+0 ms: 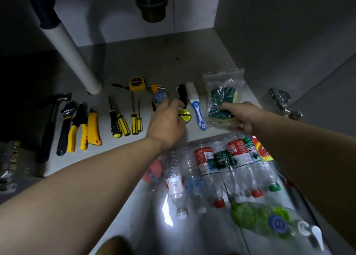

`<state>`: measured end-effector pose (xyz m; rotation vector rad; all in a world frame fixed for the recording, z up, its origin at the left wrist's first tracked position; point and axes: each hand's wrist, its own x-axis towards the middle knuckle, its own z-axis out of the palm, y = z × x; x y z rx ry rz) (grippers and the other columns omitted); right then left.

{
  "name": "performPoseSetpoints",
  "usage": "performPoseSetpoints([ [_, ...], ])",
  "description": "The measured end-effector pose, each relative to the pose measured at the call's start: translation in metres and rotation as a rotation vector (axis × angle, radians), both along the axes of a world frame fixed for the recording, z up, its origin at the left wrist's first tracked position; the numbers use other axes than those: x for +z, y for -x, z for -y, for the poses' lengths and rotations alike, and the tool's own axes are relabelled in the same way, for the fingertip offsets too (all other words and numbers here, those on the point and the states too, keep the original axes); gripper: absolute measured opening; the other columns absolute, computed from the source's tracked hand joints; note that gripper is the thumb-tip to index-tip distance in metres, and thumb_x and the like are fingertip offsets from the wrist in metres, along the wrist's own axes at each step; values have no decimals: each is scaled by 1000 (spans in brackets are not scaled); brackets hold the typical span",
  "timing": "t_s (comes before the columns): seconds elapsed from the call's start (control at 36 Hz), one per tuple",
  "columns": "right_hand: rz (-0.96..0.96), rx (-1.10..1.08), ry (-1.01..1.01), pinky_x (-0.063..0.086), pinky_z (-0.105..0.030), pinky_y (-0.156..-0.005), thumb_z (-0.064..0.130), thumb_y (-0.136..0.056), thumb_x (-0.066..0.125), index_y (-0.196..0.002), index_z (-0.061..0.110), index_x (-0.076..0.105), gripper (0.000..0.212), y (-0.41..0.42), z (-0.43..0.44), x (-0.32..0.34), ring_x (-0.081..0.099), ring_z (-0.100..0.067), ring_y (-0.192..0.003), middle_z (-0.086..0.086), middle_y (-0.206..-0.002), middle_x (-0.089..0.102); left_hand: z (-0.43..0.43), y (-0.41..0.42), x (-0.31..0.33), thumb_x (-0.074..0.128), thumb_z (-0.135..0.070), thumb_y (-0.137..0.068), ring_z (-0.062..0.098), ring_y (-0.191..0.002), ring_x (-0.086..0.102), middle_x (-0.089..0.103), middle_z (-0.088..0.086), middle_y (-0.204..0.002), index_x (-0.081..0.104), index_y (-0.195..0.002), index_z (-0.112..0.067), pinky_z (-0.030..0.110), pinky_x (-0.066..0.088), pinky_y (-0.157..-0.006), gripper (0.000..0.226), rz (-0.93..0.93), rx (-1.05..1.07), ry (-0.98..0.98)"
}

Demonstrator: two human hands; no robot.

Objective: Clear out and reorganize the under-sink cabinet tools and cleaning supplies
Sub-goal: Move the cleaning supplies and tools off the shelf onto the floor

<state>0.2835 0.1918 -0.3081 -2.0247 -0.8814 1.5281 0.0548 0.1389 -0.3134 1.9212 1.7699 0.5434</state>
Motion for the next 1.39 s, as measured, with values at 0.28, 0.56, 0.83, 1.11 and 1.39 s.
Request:
performPoseSetpoints([
  [0.28,15,-67,-169,63,-43,-71,37,-51,81,-107,8,65,66,-14,41,33,75,-29,-81,-14,-101,74,17,-27,26,62,-11,-94,25,-92,63,63,8,-106,59,-119,-15,35,54,-86,25,272,-62,122],
  [0.56,-281,315,1,54,-36,-90,39,-74,80,-124,24,65,54,14,138,81,69,-26,-111,-1,-117,73,86,-7,95,74,-66,-78,10,-115,65,68,-12,-124,59,-129,-33,45,42,-112,62,723,-118,734],
  [0.83,-223,612,270,57,-36,-77,38,-73,86,-120,30,61,54,74,227,54,69,-15,-99,5,-106,75,188,60,38,77,-41,-87,21,-124,63,70,-1,-129,59,-136,-25,49,39,-116,54,827,-50,965],
  [1.11,-4,763,376,53,-46,-98,42,-89,70,-120,18,64,40,104,241,10,65,-20,-110,-4,-125,62,222,103,-41,78,-34,-87,20,-106,73,78,3,-110,65,-125,-21,32,58,-88,43,660,216,1132],
  [1.39,123,720,318,52,-40,-92,22,-99,59,-123,8,60,28,108,226,-9,69,-26,-104,-14,-121,66,209,103,-79,79,-35,-85,19,-83,77,79,4,-98,70,-115,-12,24,56,-62,38,621,489,1004],
])
